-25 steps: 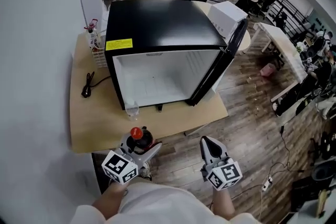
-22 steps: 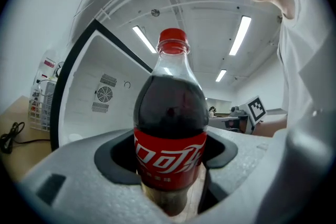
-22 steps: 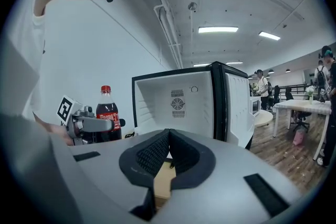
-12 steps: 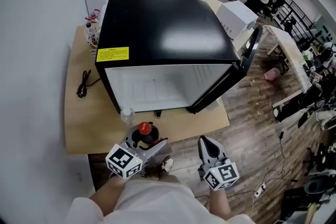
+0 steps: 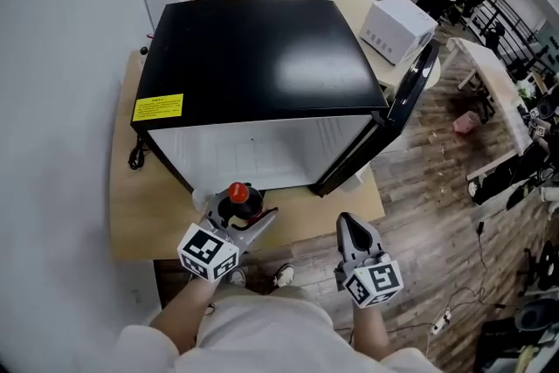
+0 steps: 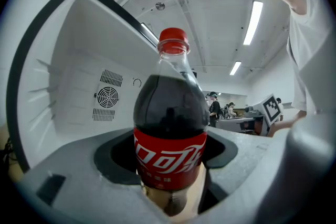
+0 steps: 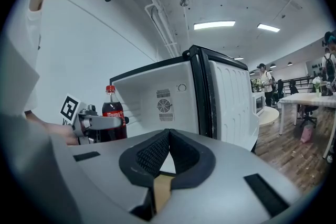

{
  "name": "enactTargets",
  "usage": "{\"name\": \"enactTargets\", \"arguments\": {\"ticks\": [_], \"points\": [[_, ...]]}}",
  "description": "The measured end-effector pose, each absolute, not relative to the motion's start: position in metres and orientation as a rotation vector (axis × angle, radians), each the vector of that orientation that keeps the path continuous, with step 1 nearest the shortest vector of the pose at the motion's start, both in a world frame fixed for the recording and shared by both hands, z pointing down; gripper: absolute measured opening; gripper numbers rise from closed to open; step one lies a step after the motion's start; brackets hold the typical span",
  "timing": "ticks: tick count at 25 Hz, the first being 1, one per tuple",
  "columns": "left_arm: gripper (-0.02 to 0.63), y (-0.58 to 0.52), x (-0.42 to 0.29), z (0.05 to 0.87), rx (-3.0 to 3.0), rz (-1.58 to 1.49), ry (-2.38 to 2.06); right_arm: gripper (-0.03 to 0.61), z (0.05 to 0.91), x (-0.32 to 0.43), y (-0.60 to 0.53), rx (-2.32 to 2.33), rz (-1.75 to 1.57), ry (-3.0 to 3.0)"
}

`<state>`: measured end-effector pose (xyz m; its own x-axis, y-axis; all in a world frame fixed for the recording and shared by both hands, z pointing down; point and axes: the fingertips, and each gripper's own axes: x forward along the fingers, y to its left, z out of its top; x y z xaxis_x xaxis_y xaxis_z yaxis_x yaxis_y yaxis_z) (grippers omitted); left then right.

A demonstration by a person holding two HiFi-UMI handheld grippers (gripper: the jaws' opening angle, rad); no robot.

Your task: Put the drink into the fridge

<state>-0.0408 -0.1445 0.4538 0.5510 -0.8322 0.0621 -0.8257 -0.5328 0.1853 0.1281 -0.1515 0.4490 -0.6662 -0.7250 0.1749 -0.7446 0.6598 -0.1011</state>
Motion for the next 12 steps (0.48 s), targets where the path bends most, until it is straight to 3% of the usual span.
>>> {"name": "enactTargets", "arguments": {"ticks": [12], "points": [[0.322, -0.226, -0.029, 0.474, 2.622, 0.042, -1.481, 0.002, 0.46, 0.135, -0.16, 1.193, 0.29, -2.721]]}}
